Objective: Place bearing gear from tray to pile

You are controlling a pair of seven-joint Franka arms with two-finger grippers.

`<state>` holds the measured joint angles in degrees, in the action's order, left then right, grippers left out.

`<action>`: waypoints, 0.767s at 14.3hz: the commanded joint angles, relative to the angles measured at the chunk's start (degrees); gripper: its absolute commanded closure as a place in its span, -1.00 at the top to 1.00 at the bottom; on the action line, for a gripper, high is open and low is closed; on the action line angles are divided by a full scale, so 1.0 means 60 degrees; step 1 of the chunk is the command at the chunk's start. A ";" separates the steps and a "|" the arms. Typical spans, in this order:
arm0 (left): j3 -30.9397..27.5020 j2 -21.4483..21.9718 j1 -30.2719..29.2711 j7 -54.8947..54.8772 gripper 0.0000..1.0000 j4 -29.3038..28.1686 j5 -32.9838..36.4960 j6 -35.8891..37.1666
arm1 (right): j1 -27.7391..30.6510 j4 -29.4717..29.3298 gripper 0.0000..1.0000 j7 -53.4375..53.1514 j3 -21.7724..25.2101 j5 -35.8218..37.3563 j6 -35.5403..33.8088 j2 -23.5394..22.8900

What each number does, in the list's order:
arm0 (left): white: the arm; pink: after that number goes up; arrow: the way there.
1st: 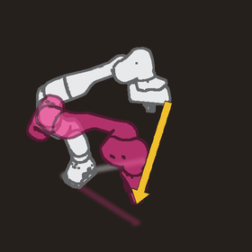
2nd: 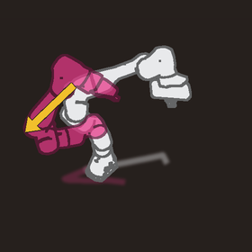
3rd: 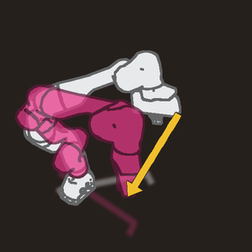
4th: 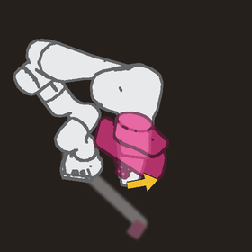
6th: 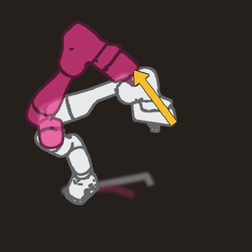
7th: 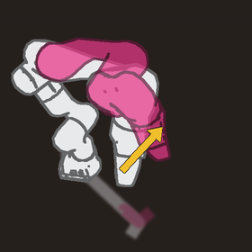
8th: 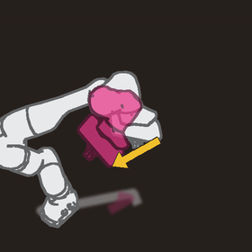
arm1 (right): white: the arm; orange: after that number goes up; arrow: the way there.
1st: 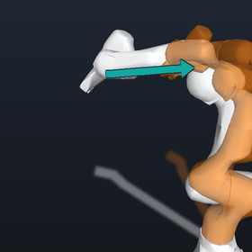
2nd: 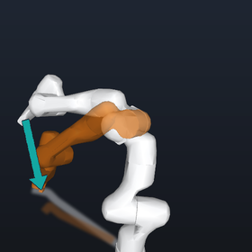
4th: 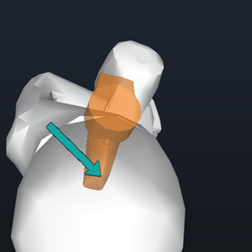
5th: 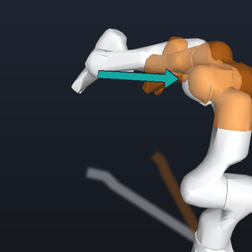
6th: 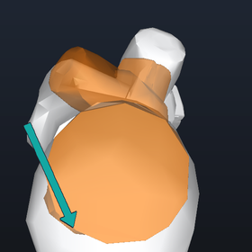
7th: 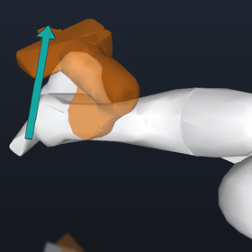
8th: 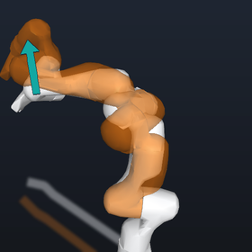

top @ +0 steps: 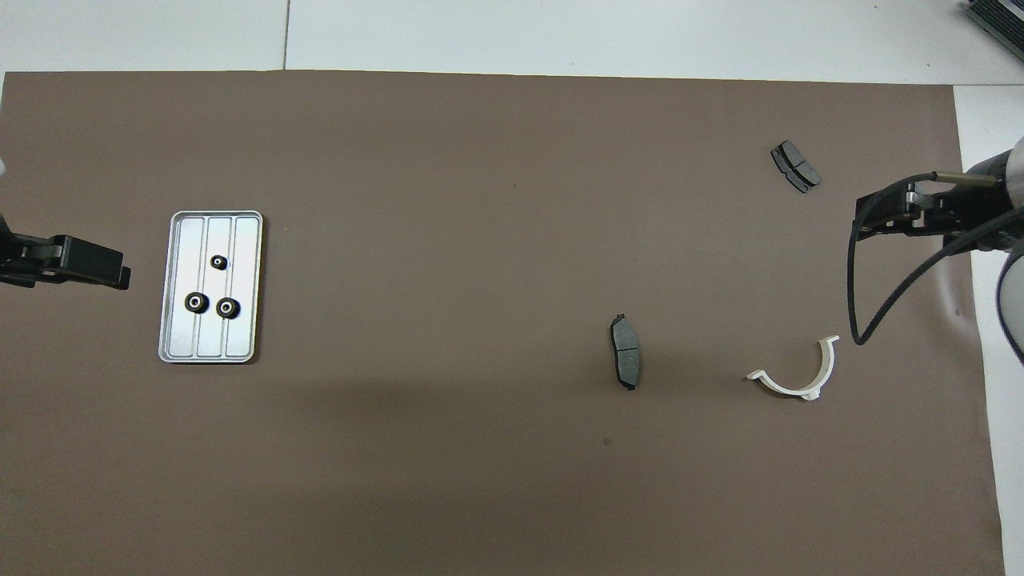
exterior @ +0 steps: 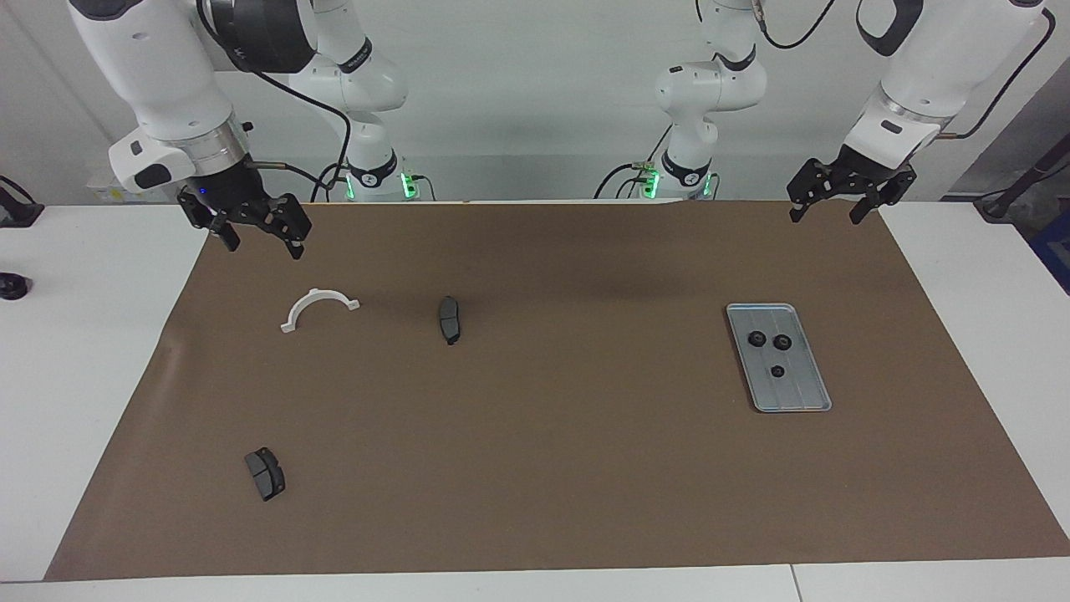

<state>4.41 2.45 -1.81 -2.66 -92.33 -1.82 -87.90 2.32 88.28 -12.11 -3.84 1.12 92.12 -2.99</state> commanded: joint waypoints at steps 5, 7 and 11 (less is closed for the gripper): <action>0.0042 0.0280 -0.0108 -0.0084 1.00 -0.0402 -0.0093 -0.0028 | 0.0053 0.0154 1.00 0.0245 -0.0018 -0.0231 -0.0105 0.0176; 0.0042 0.0280 -0.0123 -0.0084 1.00 -0.0431 -0.0093 -0.0042 | 0.0067 0.0154 1.00 0.0231 -0.0018 -0.0231 -0.0119 0.0176; 0.0042 0.0251 -0.0123 -0.0099 1.00 -0.0343 -0.0063 -0.0115 | 0.0053 0.0169 1.00 0.0245 -0.0018 -0.0231 -0.0119 0.0176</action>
<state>4.44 2.50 -1.82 -2.66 -93.07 -1.82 -87.91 2.32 88.29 -12.11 -3.85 1.12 92.12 -2.98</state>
